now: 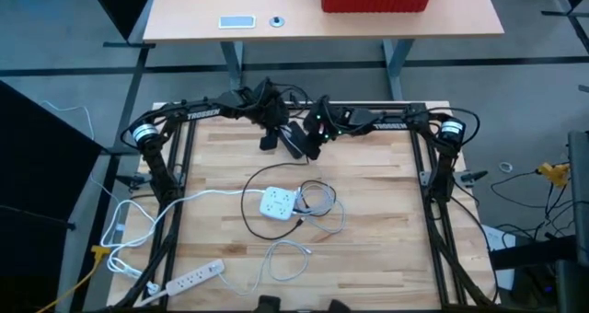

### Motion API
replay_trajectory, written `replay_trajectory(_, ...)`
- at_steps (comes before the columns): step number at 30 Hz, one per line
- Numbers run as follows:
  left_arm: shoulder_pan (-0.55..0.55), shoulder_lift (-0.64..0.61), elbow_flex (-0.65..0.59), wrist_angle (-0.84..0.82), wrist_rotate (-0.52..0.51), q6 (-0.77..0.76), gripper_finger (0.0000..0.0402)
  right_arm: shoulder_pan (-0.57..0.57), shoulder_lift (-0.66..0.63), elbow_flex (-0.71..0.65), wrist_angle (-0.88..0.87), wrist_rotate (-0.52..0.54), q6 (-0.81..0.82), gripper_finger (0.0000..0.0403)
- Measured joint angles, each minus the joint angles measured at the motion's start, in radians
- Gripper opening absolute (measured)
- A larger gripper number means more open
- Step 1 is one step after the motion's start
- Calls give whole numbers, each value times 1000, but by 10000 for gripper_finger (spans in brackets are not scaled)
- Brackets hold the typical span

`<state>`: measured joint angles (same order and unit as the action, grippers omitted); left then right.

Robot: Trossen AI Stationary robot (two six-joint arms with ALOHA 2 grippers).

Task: Insert USB
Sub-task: Insert the white charger adapter with USB cables into the black outlet extension

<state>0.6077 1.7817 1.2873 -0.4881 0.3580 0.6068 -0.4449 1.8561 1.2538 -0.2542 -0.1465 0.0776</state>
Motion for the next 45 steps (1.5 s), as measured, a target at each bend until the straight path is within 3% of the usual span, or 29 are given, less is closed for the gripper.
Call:
replay_trajectory(6, -4, 0, 0, -37, 0, -34, 130, -21, 13, -22, 9, 44, 15, 0)
replay_trajectory(12, -6, 0, 0, -46, 0, -44, 130, 10, 13, -28, 22, 9, 39, 0)
replay_trajectory(18, -6, 0, 0, -45, 0, -45, 130, 48, 12, 7, 19, -175, 53, 0)
replay_trajectory(23, -6, -6, 0, -57, 0, -68, 130, 30, 5, 43, -60, -41, -25, 0)
replay_trajectory(31, -10, -42, 0, -70, -3, -104, 130, -56, 32, 48, -55, -8, -21, 0)
replay_trajectory(39, -10, -49, 0, -101, -11, -119, 130, 18, 110, 46, 5, -70, 83, 0)
replay_trajectory(45, -10, -51, 0, -114, -8, -114, 130, 74, 57, 69, -32, -101, 35, 0)
